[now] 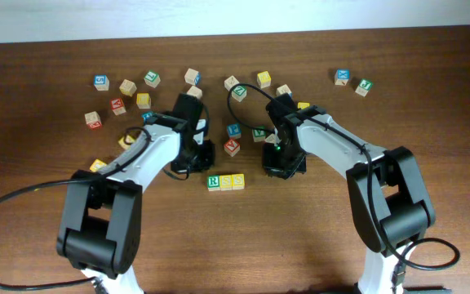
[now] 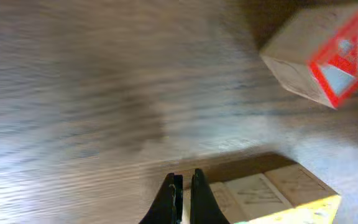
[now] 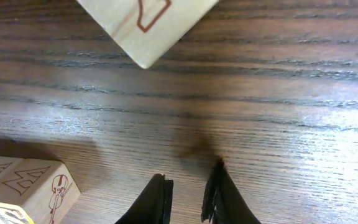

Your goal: Spell out RSS

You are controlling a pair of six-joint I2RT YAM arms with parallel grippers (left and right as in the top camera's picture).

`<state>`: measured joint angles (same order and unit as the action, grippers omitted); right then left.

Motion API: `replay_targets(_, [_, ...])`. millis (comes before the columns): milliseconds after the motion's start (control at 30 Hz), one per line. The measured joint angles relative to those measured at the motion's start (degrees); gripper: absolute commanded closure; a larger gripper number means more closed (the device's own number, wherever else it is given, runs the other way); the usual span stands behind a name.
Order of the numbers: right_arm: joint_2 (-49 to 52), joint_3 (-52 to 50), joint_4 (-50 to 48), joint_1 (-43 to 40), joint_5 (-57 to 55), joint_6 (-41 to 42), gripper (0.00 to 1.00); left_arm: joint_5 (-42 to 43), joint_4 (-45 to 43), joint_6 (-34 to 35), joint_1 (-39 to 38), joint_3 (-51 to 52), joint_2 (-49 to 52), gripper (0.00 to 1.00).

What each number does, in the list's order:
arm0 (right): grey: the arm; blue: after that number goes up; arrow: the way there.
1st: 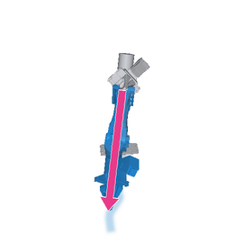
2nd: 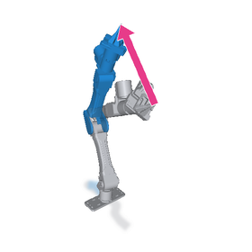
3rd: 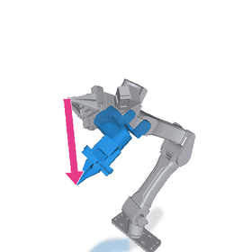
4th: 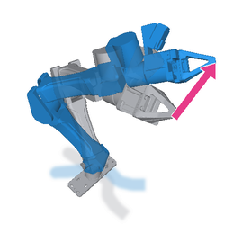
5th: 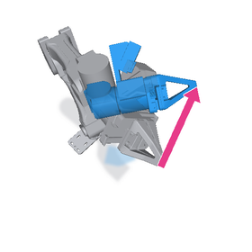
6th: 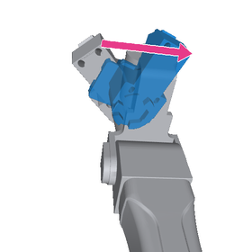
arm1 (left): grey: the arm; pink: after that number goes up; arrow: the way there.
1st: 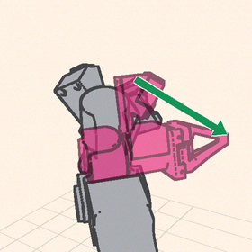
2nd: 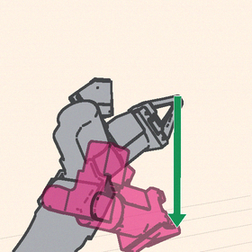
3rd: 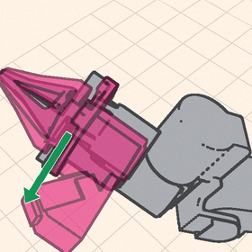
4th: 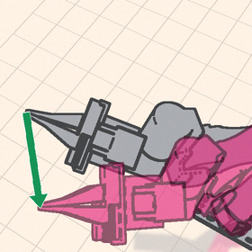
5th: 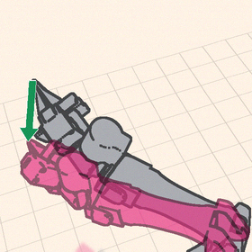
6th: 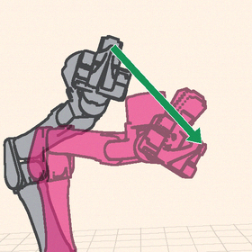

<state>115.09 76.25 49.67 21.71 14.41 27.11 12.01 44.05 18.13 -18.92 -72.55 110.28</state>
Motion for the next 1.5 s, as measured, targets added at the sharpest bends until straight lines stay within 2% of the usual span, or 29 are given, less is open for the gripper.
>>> replay_targets(200, [0.00, 0.00, 0.00, 0.00, 0.00, -0.13, 0.86, 0.02, 0.02, -0.02, -3.15, 0.00, 0.00, 1.00])
replay_targets(267, [0.00, 0.00, -0.09, 0.00, 0.00, -0.15, 0.96, 0.02, 0.02, -0.02, -3.15, 0.00, 0.00, 1.00])
replay_targets(367, [0.00, 0.02, -0.55, 0.00, -0.28, -1.49, 0.96, 0.04, 0.90, -0.11, -2.97, -0.85, 0.00, 1.00])
replay_targets(500, [-0.57, 4.07, 7.04, 0.00, -4.55, -3.30, 0.96, 0.04, 6.80, -0.22, -0.66, -8.26, 0.04, 1.00])
replay_targets(600, [-8.35, 8.20, 14.69, 0.00, -8.22, -4.13, 0.91, 0.24, 22.05, -0.44, 4.02, -22.34, 0.59, 1.00])
replay_targets(667, [-19.12, 9.20, 18.86, 0.00, -9.07, -4.52, 0.87, 0.24, 27.74, -1.25, 7.34, -27.96, -1.11, 1.00])
replay_targets(733, [-26.27, 9.90, 22.08, 0.00, -9.25, -4.70, 0.87, 0.17, 30.25, -2.05, 9.81, -28.61, -6.93, 1.00])
replay_targets(767, [-32.30, 9.99, 25.38, 0.00, -9.53, -4.79, 0.83, 0.17, 32.96, -2.36, 10.84, -28.83, -13.73, 0.93])
replay_targets(867, [-41.64, 9.03, 26.77, 1.49, -10.12, -4.59, 0.64, -0.17, 40.00, -4.35, 10.47, -29.75, -26.60, 0.65])
replay_targets(900, [-44.96, 8.24, 27.04, 3.02, -10.16, -3.78, 0.54, -0.28, 42.42, -4.92, 10.12, -29.97, -31.50, 0.51])
replay_targets(933, [-48.50, 7.87, 27.26, 4.61, -10.16, -2.84, 0.32, -0.46, 44.26, -5.31, 10.05, -30.12, -34.47, 0.36])
replay_targets(967, [-52.00, 5.75, 27.28, 6.78, -11.39, -1.46, 0.02, -0.52, 46.49, -5.31, 9.99, -30.12, -37.05, 0.12])
replay_targets(1000, [-54.99, 3.74, 27.80, 8.90, -12.48, -0.13, 0.02, -0.68, 48.09, -5.33, 9.99, -30.08, -39.36, 0.01])
replay_targets(1100, [-60.11, 1.79, 27.87, 10.60, -14.88, 1.46, 0.02, -1.07, 48.00, -5.42, 9.99, -26.08, -44.48, 0.01])
replay_targets(1233, [-59.76, 1.51, 27.85, 10.62, -15.54, 1.64, 0.02, -1.09, 48.09, -5.51, 9.99, -17.27, -46.97, 0.01])
replay_targets(1500, [-53.37, 1.44, 27.71, 10.64, -15.74, 1.88, 0.02, -1.09, 47.84, -5.51, 9.99, -16.52, -45.03, 0.01])
